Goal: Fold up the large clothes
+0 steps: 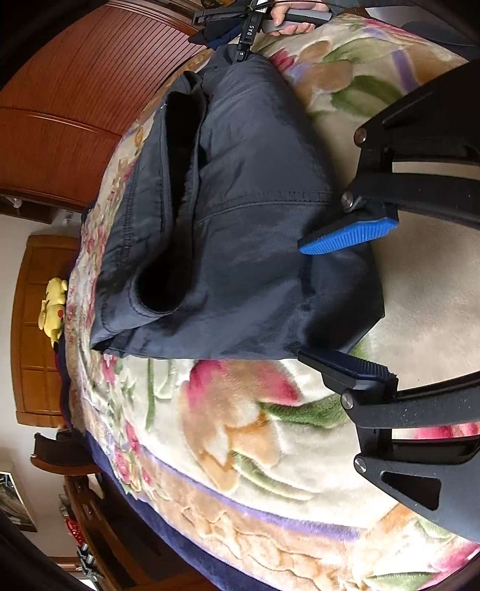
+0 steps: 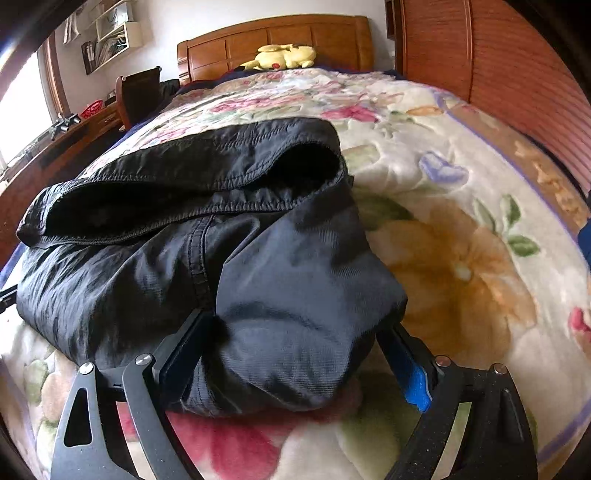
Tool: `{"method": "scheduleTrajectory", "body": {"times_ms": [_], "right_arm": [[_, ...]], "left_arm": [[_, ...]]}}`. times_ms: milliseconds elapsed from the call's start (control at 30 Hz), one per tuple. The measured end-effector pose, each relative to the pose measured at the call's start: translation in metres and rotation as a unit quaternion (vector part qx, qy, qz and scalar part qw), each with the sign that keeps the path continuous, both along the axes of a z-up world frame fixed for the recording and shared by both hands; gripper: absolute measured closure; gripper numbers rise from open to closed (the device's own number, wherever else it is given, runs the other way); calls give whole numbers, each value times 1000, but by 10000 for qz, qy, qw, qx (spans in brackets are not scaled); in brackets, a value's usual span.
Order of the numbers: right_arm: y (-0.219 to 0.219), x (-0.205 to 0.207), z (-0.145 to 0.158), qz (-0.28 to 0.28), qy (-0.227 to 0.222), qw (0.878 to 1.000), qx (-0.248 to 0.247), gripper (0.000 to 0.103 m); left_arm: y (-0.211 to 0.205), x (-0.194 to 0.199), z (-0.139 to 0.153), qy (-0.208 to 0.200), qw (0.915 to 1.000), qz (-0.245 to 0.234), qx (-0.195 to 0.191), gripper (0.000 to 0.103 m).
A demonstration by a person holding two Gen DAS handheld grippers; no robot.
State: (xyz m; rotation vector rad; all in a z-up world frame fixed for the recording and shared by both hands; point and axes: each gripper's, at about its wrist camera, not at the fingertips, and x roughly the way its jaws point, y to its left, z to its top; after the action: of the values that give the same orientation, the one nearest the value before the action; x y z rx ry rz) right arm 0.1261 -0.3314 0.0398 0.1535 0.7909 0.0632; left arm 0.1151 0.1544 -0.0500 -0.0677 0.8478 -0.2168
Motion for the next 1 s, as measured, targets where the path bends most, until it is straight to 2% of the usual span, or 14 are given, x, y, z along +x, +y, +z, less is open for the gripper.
{"method": "scheduleTrajectory", "body": {"times_ms": [33,67,100,167,267,333,533,633,700,733,767,900,967,1000], "right_arm": [[-1,2,-2,86,73,9998,163,19],[-2,4,-3,168,141,9993,319,27],[-2,5,-4,223,188,9987,423,32],[1,6,-1,357,214,9980,484,53],[9,1,8,452,177,9987,163,71],[13,-7,16,498,92,9987,-50,80],[23,-43,38,728,-139,9964,-403,84],[26,-52,43,776,-153,9953,-550,85],[27,-55,44,763,-148,9950,-623,84],[27,-54,44,729,-134,9952,-646,84],[28,-54,43,699,-121,9952,-677,84],[35,-47,42,634,-45,9955,-704,84],[40,-51,43,627,-45,9954,-723,84],[41,-51,42,628,-45,9953,-738,84]], "left_arm": [[-1,0,0,20,10000,-44,-42,63],[-3,0,0,38,9999,-125,-59,87],[-6,0,0,62,9997,-221,-26,100],[-15,-4,2,-1,9994,-294,176,103],[-21,-15,14,-207,9989,-280,302,103],[-19,-30,27,-412,9986,-177,292,103],[-10,-79,66,-957,9952,-8,223,103],[-4,-88,69,-1134,9930,184,277,103],[0,-85,64,-1076,9934,249,299,102],[1,-82,62,-1032,9937,261,342,101],[2,-78,59,-978,9941,256,399,92],[5,-57,46,-765,9965,193,282,38],[6,-39,35,-519,9981,178,266,30],[6,-30,30,-407,9986,179,295,30]]}}
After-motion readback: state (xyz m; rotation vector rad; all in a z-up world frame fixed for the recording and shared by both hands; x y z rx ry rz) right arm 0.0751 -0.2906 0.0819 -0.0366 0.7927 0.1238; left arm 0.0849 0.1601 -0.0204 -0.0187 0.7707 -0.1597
